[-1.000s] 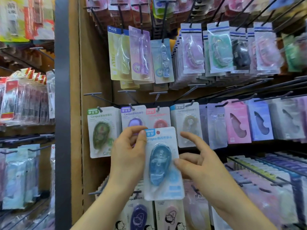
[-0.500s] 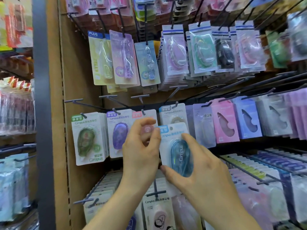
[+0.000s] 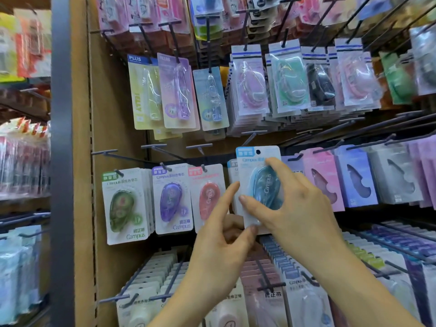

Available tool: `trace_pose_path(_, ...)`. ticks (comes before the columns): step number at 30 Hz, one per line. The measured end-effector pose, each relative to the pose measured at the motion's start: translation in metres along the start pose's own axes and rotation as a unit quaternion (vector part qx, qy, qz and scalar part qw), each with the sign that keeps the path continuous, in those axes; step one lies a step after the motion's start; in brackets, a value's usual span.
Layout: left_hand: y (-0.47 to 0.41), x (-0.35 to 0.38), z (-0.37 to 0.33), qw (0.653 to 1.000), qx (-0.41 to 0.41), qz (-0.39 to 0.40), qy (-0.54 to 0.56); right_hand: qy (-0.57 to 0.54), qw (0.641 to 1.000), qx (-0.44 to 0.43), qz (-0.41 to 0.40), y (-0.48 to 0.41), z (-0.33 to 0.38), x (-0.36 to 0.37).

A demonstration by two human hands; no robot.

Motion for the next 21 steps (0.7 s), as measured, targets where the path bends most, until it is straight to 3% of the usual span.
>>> trace_pose_path(21, -0.022, -0.012, -0.005, 0.991, -0.021, 0.068, -0.111, 0.067, 0.996, 0.022, 0.056, -0.023, 0.010, 0.004)
Point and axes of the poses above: each hand's wrist, its own y-axis away from the middle knuckle, its own x-axis out of the palm, z = x × y, the point moved 2 cm from there along -y, towards the middle knuckle, and after that the axes turned 6 degrees about x, right-handed, at the moved point
